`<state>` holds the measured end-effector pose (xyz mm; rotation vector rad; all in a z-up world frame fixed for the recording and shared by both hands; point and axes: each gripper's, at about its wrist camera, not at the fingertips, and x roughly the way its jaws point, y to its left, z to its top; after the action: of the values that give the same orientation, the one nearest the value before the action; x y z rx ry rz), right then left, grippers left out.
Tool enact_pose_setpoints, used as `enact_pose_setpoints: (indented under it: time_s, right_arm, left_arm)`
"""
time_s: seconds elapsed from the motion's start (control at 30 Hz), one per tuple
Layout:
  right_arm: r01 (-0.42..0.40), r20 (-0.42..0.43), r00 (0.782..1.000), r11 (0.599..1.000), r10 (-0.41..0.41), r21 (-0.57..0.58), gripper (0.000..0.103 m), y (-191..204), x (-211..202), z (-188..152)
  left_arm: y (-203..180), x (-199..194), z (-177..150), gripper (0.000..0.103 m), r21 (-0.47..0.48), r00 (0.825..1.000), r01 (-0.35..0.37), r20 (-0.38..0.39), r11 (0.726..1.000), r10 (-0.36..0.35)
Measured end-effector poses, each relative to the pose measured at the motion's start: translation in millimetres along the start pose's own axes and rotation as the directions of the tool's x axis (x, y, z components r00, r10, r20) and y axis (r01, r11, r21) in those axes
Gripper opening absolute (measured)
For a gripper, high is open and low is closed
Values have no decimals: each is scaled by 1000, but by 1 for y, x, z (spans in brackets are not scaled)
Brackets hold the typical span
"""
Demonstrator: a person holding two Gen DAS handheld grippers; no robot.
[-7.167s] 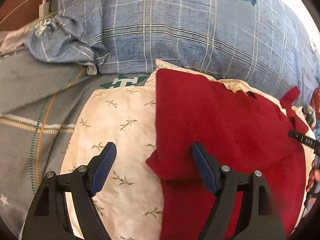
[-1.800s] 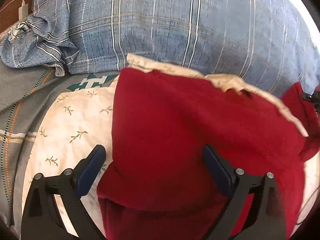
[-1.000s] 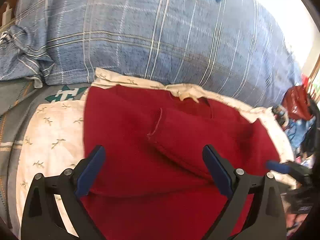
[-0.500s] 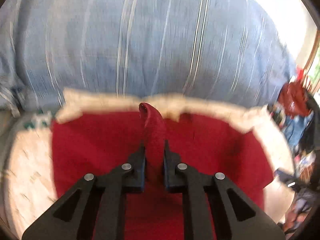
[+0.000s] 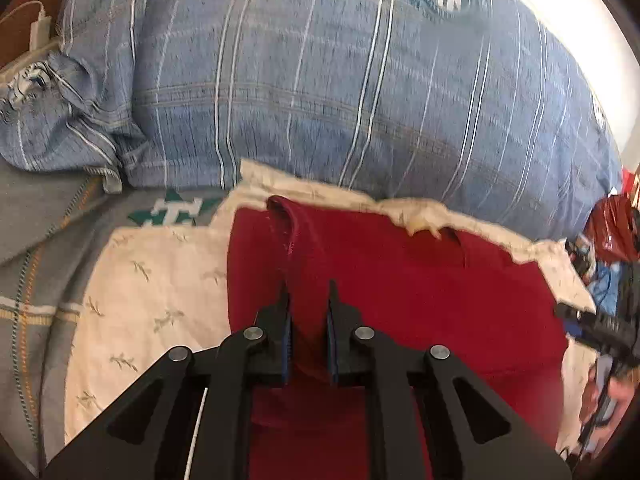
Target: Fold small clothes
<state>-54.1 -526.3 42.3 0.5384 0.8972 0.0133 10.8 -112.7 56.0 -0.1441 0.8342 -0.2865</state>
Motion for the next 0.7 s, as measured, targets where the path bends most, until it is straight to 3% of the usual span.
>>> enact_pose_setpoints:
  time_s: [0.07, 0.13, 0.2, 0.23, 0.3, 0.33, 0.43, 0.5, 0.57, 0.7]
  right_arm:
    - [-7, -22, 1000, 1000, 7, -15, 70, 2, 12, 2]
    - [8, -20, 1000, 999, -9, -43, 32, 6, 22, 4]
    - [66, 12, 998, 990, -65, -127, 21, 18, 20, 9]
    - [81, 36, 996, 985, -77, -152, 20, 21, 16, 10]
    - [131, 72, 990, 973, -119, -188, 20, 25, 13, 11]
    - [161, 66, 986, 967, -151, -199, 20, 24, 18, 10]
    - [147, 39, 989, 978, -142, -150, 23, 10, 25, 6]
    - [115, 40, 993, 989, -111, -94, 37, 2, 11, 6]
    - [90, 57, 995, 994, -86, -56, 38, -2, -7, 5]
    - [125, 25, 992, 975, -122, -183, 38, 20, -17, -13]
  left_arm:
    - [-6, 1, -5, 11, 20, 1000, -7, 0, 1000, 7]
    - [-10, 2, -9, 11, 25, 1000, 1, -3, 1000, -1]
    - [-15, -2, -12, 11, 41, 1000, 10, 5, 999, -10]
    - [-17, -3, -13, 17, 46, 1000, 11, 7, 999, -11]
    - [-20, -2, -17, 46, 62, 1000, 14, 1, 998, -14]
    - [-20, 2, -19, 68, 67, 1000, 5, -6, 998, -5]
    - [-15, 9, -25, 71, 52, 999, -9, -39, 999, 11]
    - [-12, 5, -26, 71, 55, 999, -19, -30, 998, 21]
    - [-7, 1, -25, 71, 53, 999, -33, -23, 998, 34]
    - [1, -1, -23, 71, 15, 999, -36, -22, 999, 36]
